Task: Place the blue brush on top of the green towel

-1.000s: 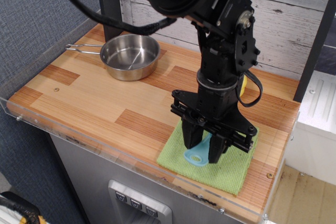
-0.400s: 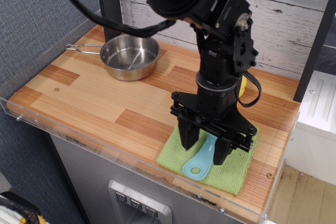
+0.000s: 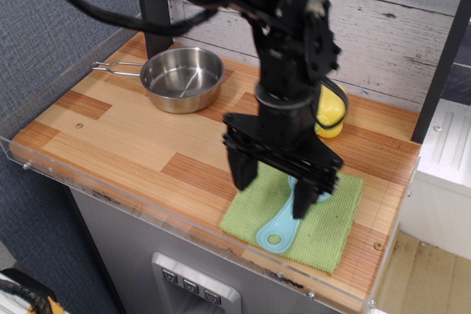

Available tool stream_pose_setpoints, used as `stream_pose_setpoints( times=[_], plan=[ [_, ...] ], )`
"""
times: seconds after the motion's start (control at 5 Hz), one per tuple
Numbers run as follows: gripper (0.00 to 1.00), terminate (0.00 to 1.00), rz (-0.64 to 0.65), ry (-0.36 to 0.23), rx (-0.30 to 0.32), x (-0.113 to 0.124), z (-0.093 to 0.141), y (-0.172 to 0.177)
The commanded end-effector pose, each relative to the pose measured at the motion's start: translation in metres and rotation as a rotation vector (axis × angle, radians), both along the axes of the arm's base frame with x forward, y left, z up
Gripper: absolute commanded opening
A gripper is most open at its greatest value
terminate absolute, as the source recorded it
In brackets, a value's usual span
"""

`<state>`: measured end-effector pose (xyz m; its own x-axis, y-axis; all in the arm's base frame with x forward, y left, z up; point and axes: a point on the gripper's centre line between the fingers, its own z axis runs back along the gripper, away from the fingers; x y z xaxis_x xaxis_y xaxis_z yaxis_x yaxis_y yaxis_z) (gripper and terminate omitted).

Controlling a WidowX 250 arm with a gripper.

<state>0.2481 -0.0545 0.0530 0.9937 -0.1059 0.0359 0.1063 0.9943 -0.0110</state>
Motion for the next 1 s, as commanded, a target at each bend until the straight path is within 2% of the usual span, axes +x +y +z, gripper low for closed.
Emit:
stream_pose_setpoints(
  times=[0.0, 0.2, 0.4, 0.6, 0.8],
  plan=[
    [1.00, 0.00, 0.034, -0.178, 0.019, -0.002, 0.090, 0.067],
    [1.00, 0.00, 0.078, -0.155, 0.007, 0.000, 0.089, 0.094],
    [1.00, 0.00, 0.121, -0.098, -0.030, 0.005, 0.074, 0.107],
    [1.00, 0.00, 0.114, -0.055, -0.011, 0.015, 0.064, 0.107],
    [1.00, 0.00, 0.106, -0.051, 0.003, 0.015, 0.061, 0.108]
  ],
)
